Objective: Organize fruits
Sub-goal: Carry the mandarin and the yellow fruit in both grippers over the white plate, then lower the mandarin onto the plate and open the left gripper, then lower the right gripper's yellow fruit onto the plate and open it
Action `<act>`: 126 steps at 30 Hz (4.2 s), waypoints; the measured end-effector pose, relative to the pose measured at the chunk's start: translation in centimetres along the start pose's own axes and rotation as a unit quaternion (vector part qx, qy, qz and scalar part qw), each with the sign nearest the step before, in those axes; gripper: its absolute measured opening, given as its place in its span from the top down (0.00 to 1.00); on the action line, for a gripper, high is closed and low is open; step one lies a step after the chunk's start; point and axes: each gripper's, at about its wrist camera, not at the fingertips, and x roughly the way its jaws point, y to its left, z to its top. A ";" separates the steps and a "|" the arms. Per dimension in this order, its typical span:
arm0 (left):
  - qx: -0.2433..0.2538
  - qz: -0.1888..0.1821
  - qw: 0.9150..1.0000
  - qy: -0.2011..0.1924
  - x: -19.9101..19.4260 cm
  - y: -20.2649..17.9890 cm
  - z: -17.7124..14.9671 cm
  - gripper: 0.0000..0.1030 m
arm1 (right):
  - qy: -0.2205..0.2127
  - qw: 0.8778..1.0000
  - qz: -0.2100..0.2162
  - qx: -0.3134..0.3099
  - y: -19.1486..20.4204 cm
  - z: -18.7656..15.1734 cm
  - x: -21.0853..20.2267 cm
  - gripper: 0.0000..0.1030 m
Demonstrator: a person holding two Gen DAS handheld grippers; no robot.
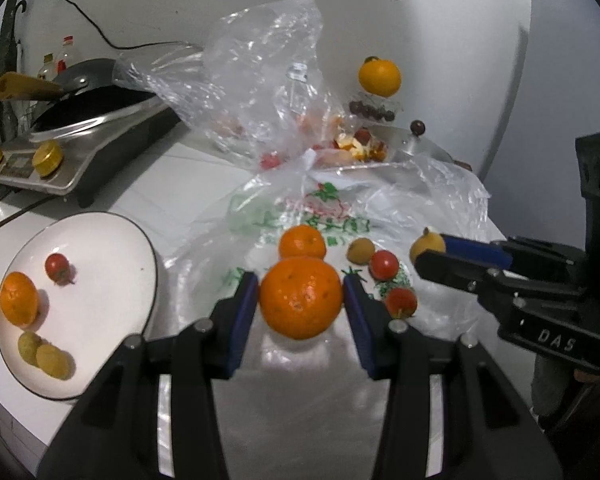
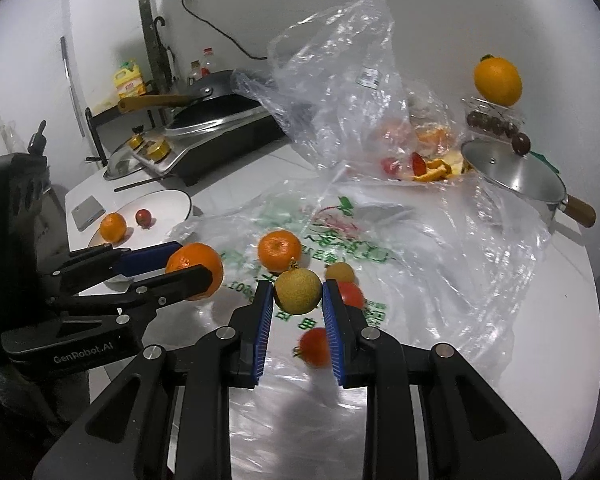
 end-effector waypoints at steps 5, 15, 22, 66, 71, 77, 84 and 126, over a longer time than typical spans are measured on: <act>-0.003 0.006 1.000 -0.011 -1.1 0.8 -0.1 0.56 | 0.002 1.000 0.000 -0.007 1.2 0.3 0.2 0.74; -0.015 0.035 0.999 -0.028 -3.0 3.5 -0.7 0.56 | 0.001 1.000 0.002 -0.021 3.2 0.8 0.4 0.74; -0.028 0.054 0.998 -0.034 -4.0 5.8 -1.4 0.56 | 0.000 1.000 0.002 -0.027 4.3 0.9 0.6 0.74; -0.049 0.093 0.993 -0.056 -5.6 11.7 -3.9 0.47 | 0.017 0.996 0.020 -0.087 10.6 2.8 3.9 0.74; -0.061 0.102 0.990 -0.071 -6.7 13.0 -4.0 0.47 | 0.020 0.995 0.021 -0.099 12.0 3.3 4.8 0.74; -0.074 0.123 0.986 -0.090 -7.8 14.9 -4.2 0.47 | 0.023 0.993 0.026 -0.110 13.6 4.0 6.2 0.74; -0.082 0.142 0.982 -0.096 -8.5 16.9 -4.6 0.47 | 0.033 0.991 0.038 -0.122 16.0 4.9 8.3 0.74; -0.139 0.174 0.971 -0.087 -9.7 23.7 -6.7 0.47 | 0.096 0.988 0.053 -0.112 21.6 7.0 19.0 0.62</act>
